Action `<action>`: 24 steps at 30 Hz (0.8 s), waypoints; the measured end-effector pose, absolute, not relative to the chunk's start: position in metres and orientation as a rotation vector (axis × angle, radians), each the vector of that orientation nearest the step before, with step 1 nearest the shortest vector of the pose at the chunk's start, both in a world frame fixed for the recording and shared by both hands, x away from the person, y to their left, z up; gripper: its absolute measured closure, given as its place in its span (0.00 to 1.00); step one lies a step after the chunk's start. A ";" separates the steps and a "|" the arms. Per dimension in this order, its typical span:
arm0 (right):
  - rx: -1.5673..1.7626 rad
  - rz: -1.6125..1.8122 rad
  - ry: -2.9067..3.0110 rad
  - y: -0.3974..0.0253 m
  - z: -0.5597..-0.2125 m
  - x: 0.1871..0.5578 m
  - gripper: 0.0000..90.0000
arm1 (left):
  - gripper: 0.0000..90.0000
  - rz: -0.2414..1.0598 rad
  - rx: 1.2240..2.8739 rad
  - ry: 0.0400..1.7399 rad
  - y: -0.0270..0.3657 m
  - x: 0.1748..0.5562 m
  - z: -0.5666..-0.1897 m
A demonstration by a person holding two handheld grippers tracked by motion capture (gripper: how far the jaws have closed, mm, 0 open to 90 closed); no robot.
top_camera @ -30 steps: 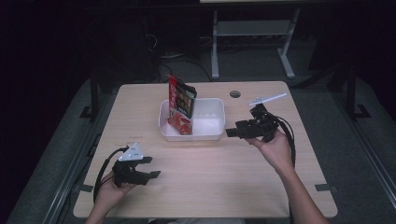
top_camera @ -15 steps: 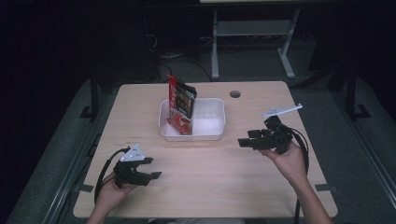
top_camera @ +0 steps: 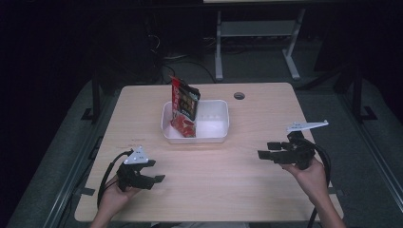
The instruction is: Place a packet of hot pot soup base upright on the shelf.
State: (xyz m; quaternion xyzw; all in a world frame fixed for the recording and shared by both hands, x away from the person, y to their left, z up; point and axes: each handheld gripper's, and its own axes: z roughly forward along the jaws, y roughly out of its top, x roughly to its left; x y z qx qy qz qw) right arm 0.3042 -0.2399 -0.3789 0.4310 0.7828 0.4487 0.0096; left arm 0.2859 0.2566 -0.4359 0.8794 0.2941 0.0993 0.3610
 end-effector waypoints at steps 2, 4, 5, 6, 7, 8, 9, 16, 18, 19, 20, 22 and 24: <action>1.355 1.392 2.441 -0.245 -0.382 0.301 0.38 | 0.33 0.255 2.264 0.760 0.256 0.286 -0.436; 1.361 1.395 2.434 -0.250 -0.384 0.297 0.38 | 0.33 0.255 2.267 0.760 0.256 0.287 -0.437; 1.370 1.396 2.430 -0.253 -0.385 0.296 0.38 | 0.33 0.253 2.267 0.760 0.255 0.287 -0.437; 1.371 1.396 2.426 -0.255 -0.387 0.294 0.38 | 0.33 0.252 2.271 0.757 0.255 0.287 -0.437; 1.380 1.390 2.426 -0.257 -0.389 0.293 0.37 | 0.32 0.253 2.274 0.754 0.254 0.287 -0.437; 1.383 1.388 2.425 -0.259 -0.390 0.291 0.37 | 0.32 0.253 2.275 0.753 0.254 0.287 -0.437; 1.386 1.386 2.424 -0.261 -0.392 0.290 0.37 | 0.32 0.255 2.276 0.751 0.253 0.286 -0.437; 1.425 1.386 2.410 -0.274 -0.405 0.279 0.37 | 0.32 0.253 2.278 0.753 0.251 0.286 -0.438; 1.425 1.378 2.411 -0.277 -0.409 0.276 0.37 | 0.32 0.252 2.280 0.751 0.250 0.285 -0.438; 1.431 1.373 2.411 -0.278 -0.411 0.275 0.37 | 0.32 0.252 2.281 0.751 0.250 0.285 -0.438; 1.437 1.371 2.412 -0.279 -0.413 0.273 0.37 | 0.32 0.252 2.280 0.750 0.250 0.285 -0.438; 1.446 1.374 2.409 -0.282 -0.417 0.269 0.36 | 0.32 0.254 2.284 0.750 0.250 0.285 -0.438; 1.452 1.372 2.407 -0.285 -0.421 0.265 0.36 | 0.32 0.253 2.287 0.749 0.249 0.285 -0.438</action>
